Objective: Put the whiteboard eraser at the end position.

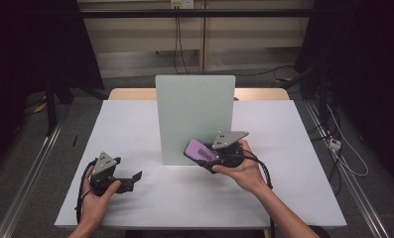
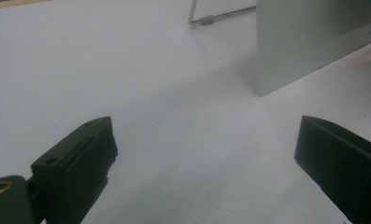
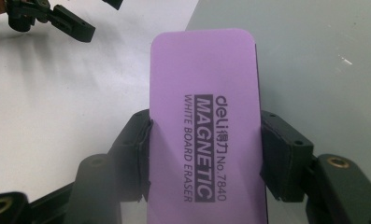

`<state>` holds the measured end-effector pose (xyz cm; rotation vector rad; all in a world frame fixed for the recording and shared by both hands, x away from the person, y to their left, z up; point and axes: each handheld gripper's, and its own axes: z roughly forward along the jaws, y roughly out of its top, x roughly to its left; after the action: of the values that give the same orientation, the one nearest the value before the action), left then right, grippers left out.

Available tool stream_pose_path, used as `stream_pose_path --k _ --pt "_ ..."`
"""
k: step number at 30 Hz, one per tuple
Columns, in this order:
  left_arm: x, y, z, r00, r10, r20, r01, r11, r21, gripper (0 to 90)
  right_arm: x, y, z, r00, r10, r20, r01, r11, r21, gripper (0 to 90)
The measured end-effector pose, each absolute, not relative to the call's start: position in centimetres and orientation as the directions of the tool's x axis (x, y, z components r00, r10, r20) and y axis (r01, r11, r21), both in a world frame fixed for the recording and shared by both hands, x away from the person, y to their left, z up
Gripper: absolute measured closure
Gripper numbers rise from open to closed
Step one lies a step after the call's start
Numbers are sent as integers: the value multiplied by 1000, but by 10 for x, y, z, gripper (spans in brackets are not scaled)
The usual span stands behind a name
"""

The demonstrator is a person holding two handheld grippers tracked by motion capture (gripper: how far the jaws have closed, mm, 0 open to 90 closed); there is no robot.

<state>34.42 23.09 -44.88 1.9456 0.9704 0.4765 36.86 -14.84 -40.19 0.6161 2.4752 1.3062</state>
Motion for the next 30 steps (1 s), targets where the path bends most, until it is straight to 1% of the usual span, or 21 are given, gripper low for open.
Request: stream_pose_path --k 6,8,12,14,25,30 --pt "347 234 -451 612 788 -65 460 -288 840 53 370 -150 -401 -875 485 -8 266 494 828 420" --pt "347 234 -450 616 786 -57 455 -296 840 53 369 -150 -402 -877 480 -4 272 505 819 420" --pt "345 233 -449 618 784 -53 447 -296 844 52 366 -151 -405 -881 473 27 286 486 826 420" --pt "345 233 -448 618 785 -47 444 -299 844 52 365 -151 -406 -882 471 20 285 499 818 420" --pt "344 233 -446 617 786 -41 442 -303 844 52 361 -156 -407 -886 461 50 304 496 813 420" --pt "344 233 -446 618 785 -41 442 -303 844 53 358 -155 -407 -894 445 49 306 528 792 420"
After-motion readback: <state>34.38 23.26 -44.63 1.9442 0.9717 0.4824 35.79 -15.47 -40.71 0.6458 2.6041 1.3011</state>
